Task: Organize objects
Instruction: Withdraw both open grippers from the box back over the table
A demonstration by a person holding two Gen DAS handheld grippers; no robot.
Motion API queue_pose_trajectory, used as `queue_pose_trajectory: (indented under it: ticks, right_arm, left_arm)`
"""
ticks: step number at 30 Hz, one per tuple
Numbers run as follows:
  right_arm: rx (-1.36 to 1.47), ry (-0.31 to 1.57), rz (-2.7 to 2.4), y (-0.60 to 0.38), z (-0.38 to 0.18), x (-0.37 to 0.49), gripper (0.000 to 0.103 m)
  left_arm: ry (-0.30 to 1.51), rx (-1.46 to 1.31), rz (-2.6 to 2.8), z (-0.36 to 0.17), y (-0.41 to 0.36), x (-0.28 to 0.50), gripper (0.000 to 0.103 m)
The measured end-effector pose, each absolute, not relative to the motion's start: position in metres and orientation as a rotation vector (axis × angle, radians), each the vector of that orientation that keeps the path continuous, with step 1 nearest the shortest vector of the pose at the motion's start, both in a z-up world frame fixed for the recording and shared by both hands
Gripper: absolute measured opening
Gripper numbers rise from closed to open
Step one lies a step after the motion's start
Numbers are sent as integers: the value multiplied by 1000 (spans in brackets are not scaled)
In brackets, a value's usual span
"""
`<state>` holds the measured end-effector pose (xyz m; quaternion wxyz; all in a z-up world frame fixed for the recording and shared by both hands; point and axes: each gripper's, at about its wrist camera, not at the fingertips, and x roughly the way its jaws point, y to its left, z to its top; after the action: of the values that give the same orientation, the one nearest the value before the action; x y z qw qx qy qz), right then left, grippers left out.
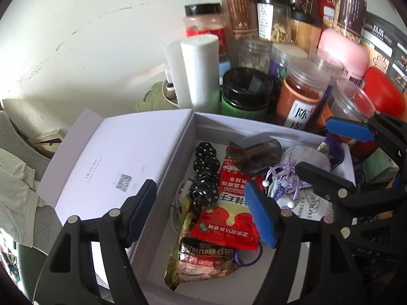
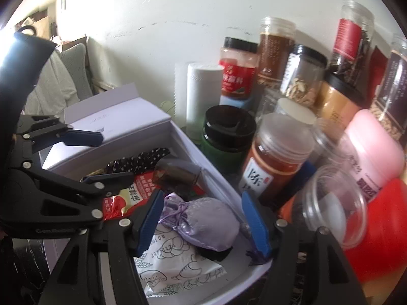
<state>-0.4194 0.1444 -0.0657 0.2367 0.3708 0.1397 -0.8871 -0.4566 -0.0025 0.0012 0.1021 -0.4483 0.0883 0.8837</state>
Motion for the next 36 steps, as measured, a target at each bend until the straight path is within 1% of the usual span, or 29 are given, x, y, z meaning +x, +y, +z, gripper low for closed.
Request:
queue_pose_trajectory:
  ticks: [2,8,16,22,28,32,36]
  right_arm:
    - [1020,368,-2435,147,-59,-418,70]
    - [994,361,-2467,153,-37,-407,71]
    - [931,369,-2499,161,-1,-377,71]
    - [850,362,-2526,168,30,-347,71]
    - [796,369,-2548,174,54,-315,71]
    - [770,356,-2562,179,66,-292,71]
    - [744,335,-2569,186,76,-268,71]
  left_arm:
    - [265,-1308,2624,10,-5,-452,75]
    - [294,-1279,2670,36,-10,-433,78]
    - [282,-1232,2720,75,-16,-398,81]
    - [284,-1154,2763,109,-21,-364,87]
    - [288,-1095,2809,136,-28,-326,89]
    - [299,-1030,2855,155,-31,-295,95]
    - [303,-1007,2885,169,-34,-267,97]
